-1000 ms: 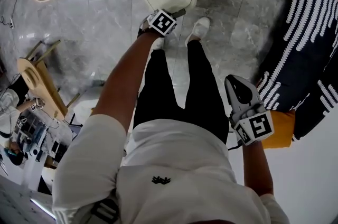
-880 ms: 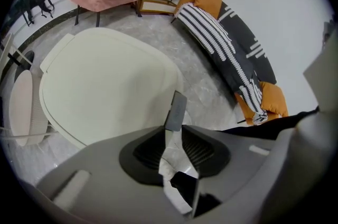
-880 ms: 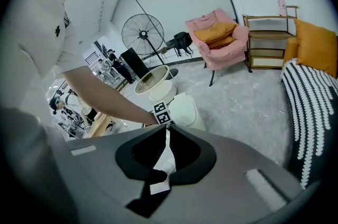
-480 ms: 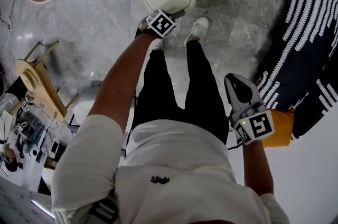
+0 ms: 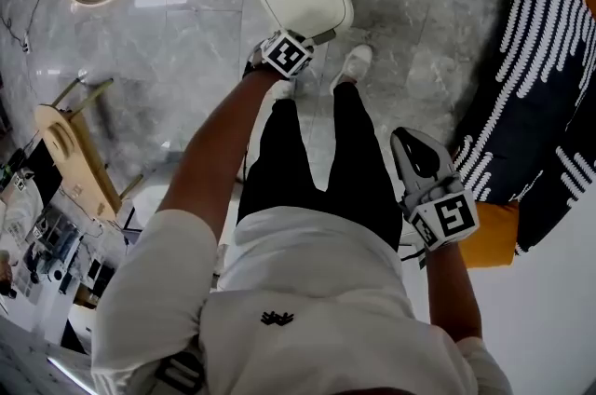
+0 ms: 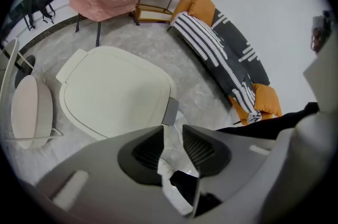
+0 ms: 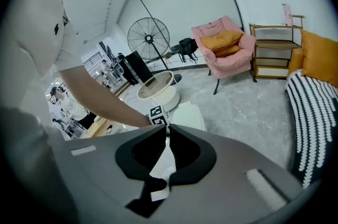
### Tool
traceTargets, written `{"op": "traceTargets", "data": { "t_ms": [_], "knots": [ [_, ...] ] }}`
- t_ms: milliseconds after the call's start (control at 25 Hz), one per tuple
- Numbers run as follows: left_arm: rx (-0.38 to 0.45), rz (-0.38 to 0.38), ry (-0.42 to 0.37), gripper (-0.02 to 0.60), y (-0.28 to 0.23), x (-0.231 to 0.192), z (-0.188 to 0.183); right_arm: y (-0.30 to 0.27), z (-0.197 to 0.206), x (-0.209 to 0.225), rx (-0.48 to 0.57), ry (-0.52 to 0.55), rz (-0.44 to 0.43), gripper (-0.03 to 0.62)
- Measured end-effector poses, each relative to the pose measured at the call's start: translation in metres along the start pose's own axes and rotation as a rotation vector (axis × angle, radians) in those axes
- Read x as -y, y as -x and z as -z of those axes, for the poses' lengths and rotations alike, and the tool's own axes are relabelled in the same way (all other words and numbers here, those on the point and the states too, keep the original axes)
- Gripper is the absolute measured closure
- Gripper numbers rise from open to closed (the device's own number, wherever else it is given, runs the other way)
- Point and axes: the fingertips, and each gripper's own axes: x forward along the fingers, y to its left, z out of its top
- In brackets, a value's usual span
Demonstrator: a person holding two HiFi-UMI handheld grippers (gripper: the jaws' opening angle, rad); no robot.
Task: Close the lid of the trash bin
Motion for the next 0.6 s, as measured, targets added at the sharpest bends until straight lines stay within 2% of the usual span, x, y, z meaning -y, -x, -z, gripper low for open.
{"op": "traceTargets", "data": {
  "t_ms": [160, 320, 600],
  "knots": [
    [0.014, 0.031, 0.022, 0.414, 0.022, 0.009, 0.009, 0.001, -0.009, -0.018, 0.025, 0.015, 0.000, 0.574],
    [0.072, 0.062, 0.046, 0.442, 0.053, 0.020, 0.010, 0.002, -0.014, -0.038, 0.042, 0.031, -0.002, 0.574],
    [0.157, 0.088, 0.015, 0.490, 0.106, 0.043, 0.012, 0.009, -0.023, -0.068, 0.082, 0.061, 0.013, 0.574]
  ]
}}
